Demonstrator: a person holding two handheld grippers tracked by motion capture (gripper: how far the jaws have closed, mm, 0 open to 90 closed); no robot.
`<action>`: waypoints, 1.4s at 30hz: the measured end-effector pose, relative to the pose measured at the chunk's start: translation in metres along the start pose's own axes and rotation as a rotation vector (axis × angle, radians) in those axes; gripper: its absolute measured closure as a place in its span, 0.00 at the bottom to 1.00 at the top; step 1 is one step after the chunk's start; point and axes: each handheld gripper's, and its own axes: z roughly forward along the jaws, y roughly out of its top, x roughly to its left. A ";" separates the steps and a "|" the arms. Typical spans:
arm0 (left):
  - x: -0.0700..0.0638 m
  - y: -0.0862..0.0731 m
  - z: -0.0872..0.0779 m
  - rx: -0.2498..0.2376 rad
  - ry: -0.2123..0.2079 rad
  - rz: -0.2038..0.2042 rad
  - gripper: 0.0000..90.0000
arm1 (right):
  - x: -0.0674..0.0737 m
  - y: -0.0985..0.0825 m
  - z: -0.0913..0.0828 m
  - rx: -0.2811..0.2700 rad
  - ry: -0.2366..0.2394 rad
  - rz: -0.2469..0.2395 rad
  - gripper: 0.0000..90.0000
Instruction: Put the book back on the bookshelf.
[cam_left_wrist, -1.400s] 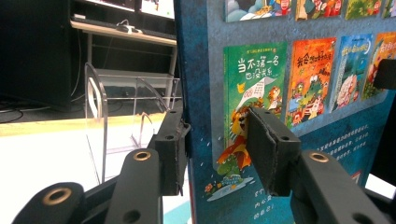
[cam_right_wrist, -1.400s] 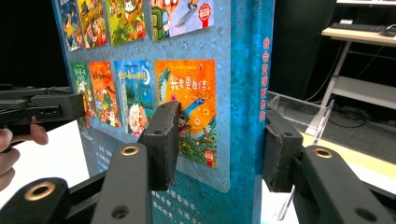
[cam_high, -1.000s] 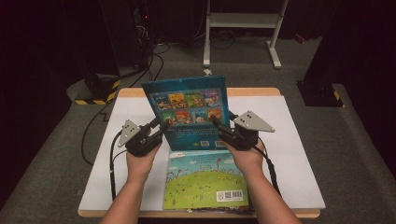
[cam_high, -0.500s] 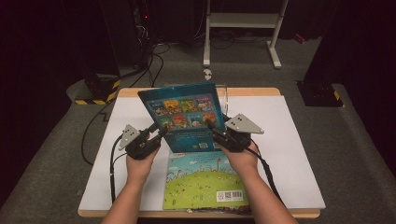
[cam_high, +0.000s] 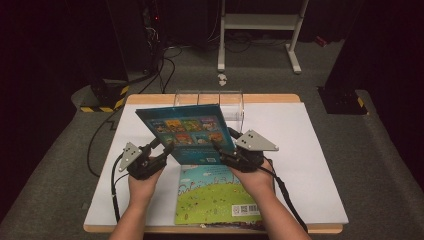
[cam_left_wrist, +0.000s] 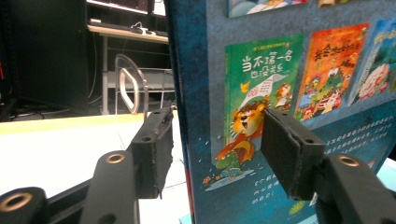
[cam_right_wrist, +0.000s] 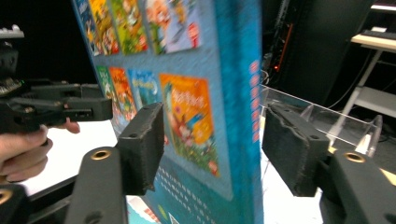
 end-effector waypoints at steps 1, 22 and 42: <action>0.001 0.000 -0.002 0.001 0.000 0.000 0.47 | 0.000 0.001 0.001 0.004 0.005 0.005 0.40; 0.003 0.000 -0.014 -0.021 0.050 0.004 0.39 | 0.013 0.010 -0.002 -0.027 0.087 -0.015 0.50; 0.026 -0.003 -0.030 0.064 0.153 0.009 0.39 | 0.037 0.009 -0.005 -0.047 0.244 -0.142 0.91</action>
